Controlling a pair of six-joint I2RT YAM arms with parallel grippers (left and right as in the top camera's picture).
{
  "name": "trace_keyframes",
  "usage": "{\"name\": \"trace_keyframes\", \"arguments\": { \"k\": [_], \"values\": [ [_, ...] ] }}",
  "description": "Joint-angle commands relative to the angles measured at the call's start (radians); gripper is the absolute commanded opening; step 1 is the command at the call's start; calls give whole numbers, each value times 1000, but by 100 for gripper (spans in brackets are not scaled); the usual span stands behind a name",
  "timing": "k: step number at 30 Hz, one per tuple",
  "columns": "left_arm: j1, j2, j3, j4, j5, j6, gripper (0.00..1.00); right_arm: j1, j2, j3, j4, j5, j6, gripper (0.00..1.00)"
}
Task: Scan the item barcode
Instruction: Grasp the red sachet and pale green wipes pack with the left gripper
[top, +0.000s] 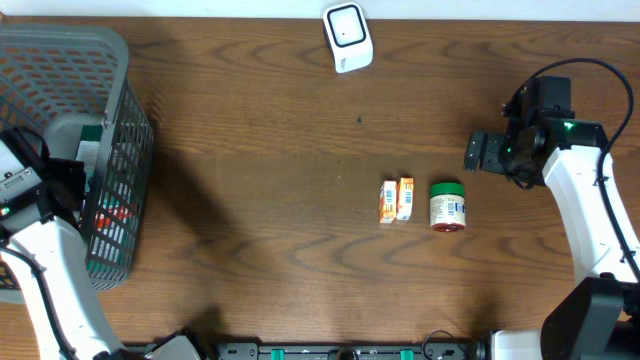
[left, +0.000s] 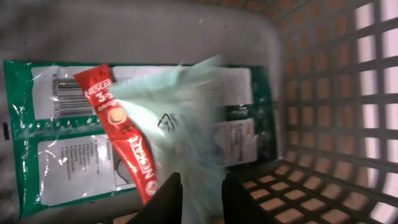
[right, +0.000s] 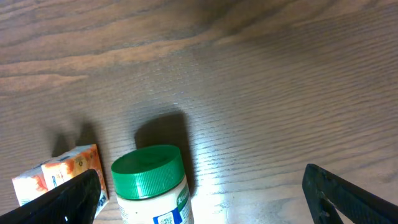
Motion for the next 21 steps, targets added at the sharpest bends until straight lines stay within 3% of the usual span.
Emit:
{"name": "trace_keyframes", "arguments": {
  "k": [1,6,7,8,10,11,13,17,21],
  "values": [
    [0,83,-12,-8,-14,9,24,-2,-17,14,0,6,-4,99],
    [0,251,-19,9,-13,9,24,-2,-17,14,0,6,-4,99],
    [0,278,-19,18,-10,10,27,-2,-17,14,0,6,-4,99],
    [0,302,-19,25,-10,10,38,-2,-17,14,0,6,-4,99],
    [0,332,-19,37,-10,10,77,-2,-17,14,0,6,-4,99],
    [0,344,-19,44,-10,10,88,-2,-17,14,0,6,-4,99],
    [0,356,-19,58,-10,21,100,-2,-17,14,0,6,-4,99],
    [0,361,-19,85,-9,106,98,-2,-17,14,0,6,-4,99],
    [2,358,-11,84,35,108,98,-2,-17,14,0,6,-4,99]
  ]
}}
